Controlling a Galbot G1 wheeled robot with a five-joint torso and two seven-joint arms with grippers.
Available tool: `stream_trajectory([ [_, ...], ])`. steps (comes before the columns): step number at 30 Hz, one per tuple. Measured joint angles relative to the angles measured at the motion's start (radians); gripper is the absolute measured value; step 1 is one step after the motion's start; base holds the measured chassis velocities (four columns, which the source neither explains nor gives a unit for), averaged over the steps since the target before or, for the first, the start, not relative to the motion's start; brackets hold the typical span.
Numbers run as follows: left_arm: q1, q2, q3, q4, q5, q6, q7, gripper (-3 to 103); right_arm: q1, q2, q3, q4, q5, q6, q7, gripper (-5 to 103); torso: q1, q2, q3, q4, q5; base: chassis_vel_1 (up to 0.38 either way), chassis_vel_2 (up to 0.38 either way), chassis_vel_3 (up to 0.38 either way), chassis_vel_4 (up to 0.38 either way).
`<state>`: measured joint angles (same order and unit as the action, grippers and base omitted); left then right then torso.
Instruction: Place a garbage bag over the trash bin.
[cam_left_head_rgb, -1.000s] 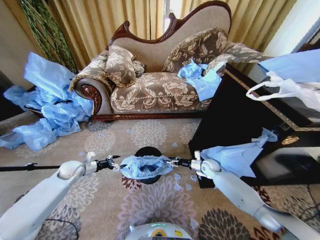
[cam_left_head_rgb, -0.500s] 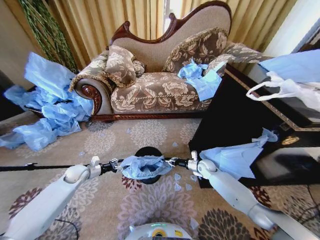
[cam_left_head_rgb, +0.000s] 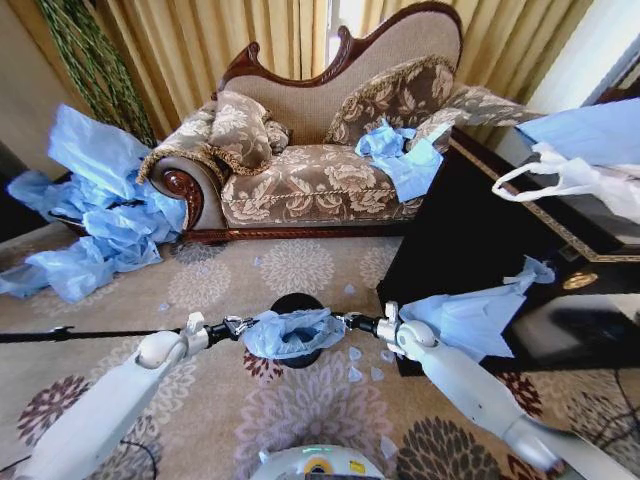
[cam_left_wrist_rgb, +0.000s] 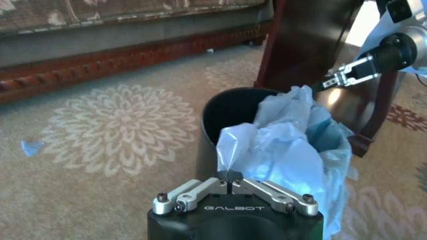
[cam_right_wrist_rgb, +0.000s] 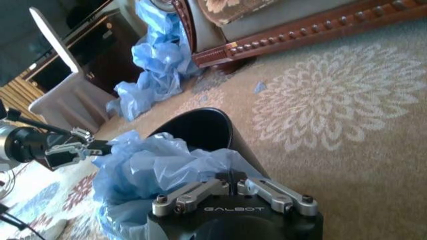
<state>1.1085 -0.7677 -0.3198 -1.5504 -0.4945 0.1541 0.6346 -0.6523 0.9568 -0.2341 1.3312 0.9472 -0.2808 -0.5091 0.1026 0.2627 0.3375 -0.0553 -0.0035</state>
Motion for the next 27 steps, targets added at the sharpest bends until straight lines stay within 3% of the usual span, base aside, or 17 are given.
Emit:
stream_trajectory([
  [7, 0.017, -0.017, -0.012, -0.022, 0.006, 0.001, -0.040, 0, 0.027, 0.021, 0.002, -0.016, -0.016, 0.007, 0.018, 0, 0.000, 0.000, 0.000, 0.0003, 0.0002, 0.000, 0.000, 0.000, 0.000],
  [14, -0.025, -0.055, -0.017, -0.034, -0.018, 0.025, -0.209, 0, 0.040, 0.047, 0.017, -0.020, -0.017, 0.035, 0.098, 0, 0.000, 0.000, 0.000, -0.0001, 0.0001, 0.000, 0.000, 0.000, 0.000],
  [16, -0.030, -0.059, -0.016, -0.035, -0.022, 0.029, -0.224, 0, 0.040, 0.050, 0.018, -0.022, -0.017, 0.036, 0.103, 0, 0.000, 0.000, 0.000, -0.0001, 0.0001, 0.000, 0.000, 0.000, 0.000],
  [18, -0.054, -0.081, -0.010, -0.035, -0.033, 0.047, -0.281, 0, 0.045, 0.060, 0.023, -0.033, -0.032, 0.048, 0.111, 0, 0.000, 0.000, 0.000, 0.0001, 0.0001, 0.000, 0.000, 0.000, 0.000],
  [20, -0.055, -0.084, -0.009, -0.036, -0.034, 0.050, -0.283, 0, 0.045, 0.059, 0.025, -0.033, -0.036, 0.049, 0.109, 0, 0.000, 0.000, 0.000, 0.0000, 0.0001, 0.000, 0.000, 0.000, 0.000],
  [26, -0.038, -0.091, -0.009, -0.047, -0.032, 0.055, -0.283, 0, 0.040, 0.006, 0.056, -0.024, -0.052, -0.046, -0.029, -2, 0.000, 0.000, 0.000, -0.0001, 0.0000, 0.000, 0.000, 0.000, 0.000],
  [27, -0.032, -0.090, -0.009, -0.047, -0.030, 0.054, -0.277, 0, 0.037, -0.006, 0.066, -0.025, -0.043, -0.074, -0.075, 3, 0.000, 0.000, 0.000, 0.0003, 0.0001, 0.000, 0.000, 0.000, 0.000],
])
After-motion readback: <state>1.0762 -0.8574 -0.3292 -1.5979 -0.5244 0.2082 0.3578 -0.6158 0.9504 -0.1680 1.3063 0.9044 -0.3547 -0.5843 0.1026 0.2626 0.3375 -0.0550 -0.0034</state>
